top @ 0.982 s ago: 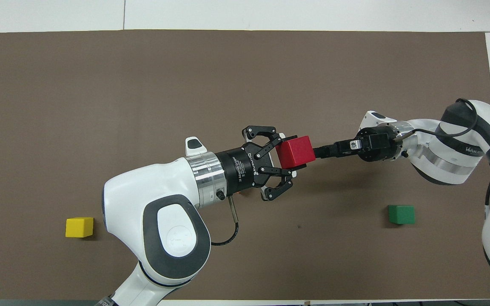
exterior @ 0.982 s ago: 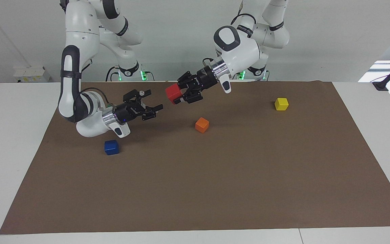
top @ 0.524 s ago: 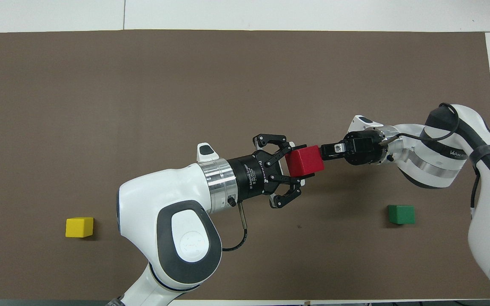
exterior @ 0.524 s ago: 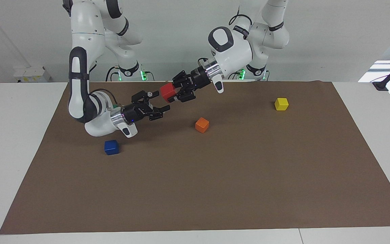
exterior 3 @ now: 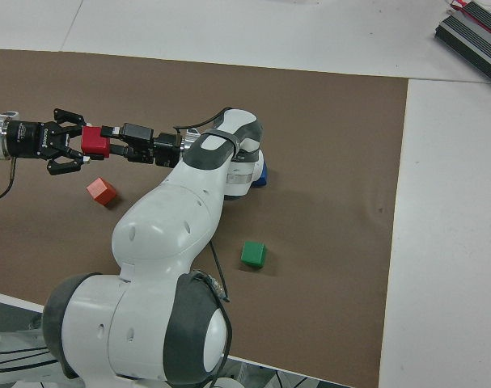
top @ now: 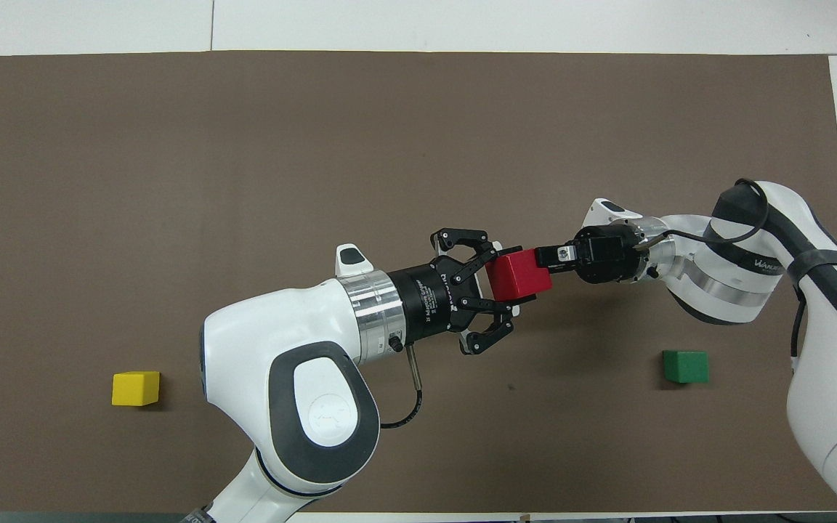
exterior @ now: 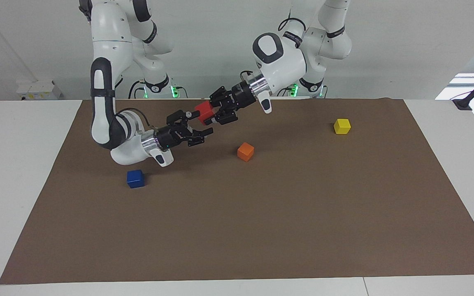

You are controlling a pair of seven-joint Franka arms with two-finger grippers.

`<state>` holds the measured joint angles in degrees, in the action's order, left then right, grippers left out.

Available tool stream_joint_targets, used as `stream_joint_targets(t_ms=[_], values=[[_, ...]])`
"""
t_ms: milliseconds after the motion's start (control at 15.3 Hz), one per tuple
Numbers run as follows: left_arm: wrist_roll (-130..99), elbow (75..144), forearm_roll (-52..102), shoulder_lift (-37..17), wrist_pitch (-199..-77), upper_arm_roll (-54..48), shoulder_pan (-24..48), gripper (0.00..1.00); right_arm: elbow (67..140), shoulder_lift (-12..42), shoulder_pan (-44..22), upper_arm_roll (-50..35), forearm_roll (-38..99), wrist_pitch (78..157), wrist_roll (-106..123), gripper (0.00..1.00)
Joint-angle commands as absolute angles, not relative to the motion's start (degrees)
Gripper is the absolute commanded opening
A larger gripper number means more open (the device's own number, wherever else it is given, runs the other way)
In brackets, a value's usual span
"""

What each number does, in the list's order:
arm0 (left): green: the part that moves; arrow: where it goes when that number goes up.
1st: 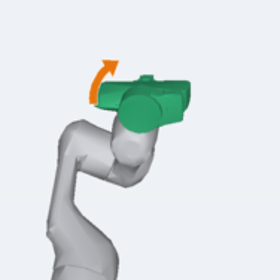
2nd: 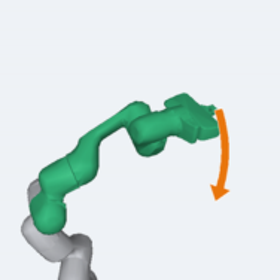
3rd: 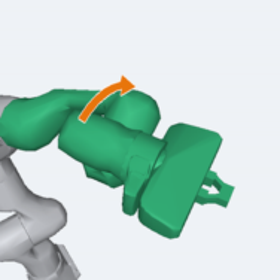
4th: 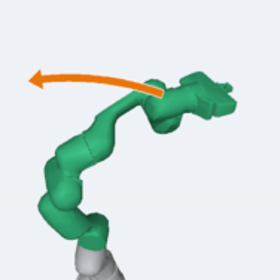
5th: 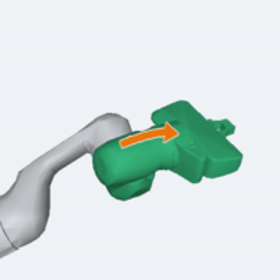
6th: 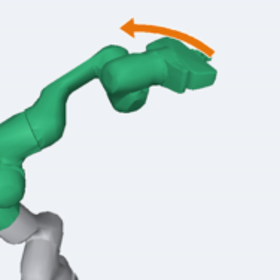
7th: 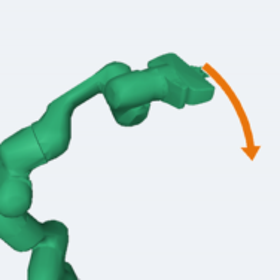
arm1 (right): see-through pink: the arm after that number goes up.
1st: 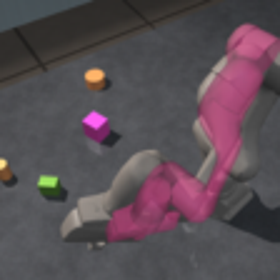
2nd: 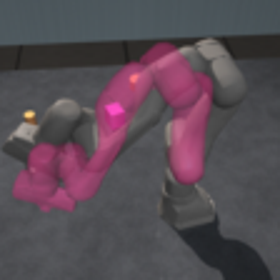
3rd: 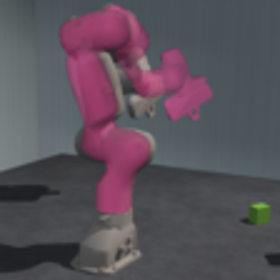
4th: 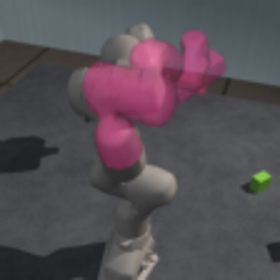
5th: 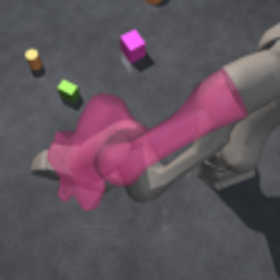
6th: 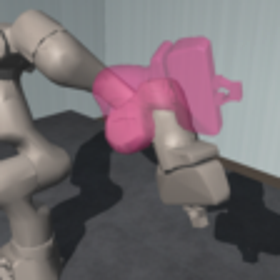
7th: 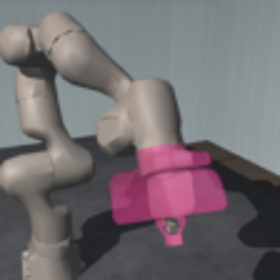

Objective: Transfer red block to right arm and stack on blue block
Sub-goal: 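Close the right gripper on the red cube held by the left gripper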

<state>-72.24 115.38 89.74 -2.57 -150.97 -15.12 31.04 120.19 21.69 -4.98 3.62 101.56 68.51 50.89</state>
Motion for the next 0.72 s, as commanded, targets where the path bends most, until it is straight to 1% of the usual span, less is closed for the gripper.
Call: stream_joint_targets(t_ms=[0,393,655], values=[[-71.98,114.87,90.35,-2.64,-151.53,-14.50,32.17,0.00,121.29,20.92,-5.27,3.60,102.83,69.35,52.65,1.00],[-70.67,115.05,90.35,-2.81,-151.35,-14.50,32.17,0.00,121.20,19.34,-4.75,3.60,102.83,68.73,51.51,1.00],[-70.66,115.14,90.35,-2.81,-151.35,-14.50,32.17,0.00,121.20,19.34,-4.66,3.60,102.92,68.73,51.50,1.00]])
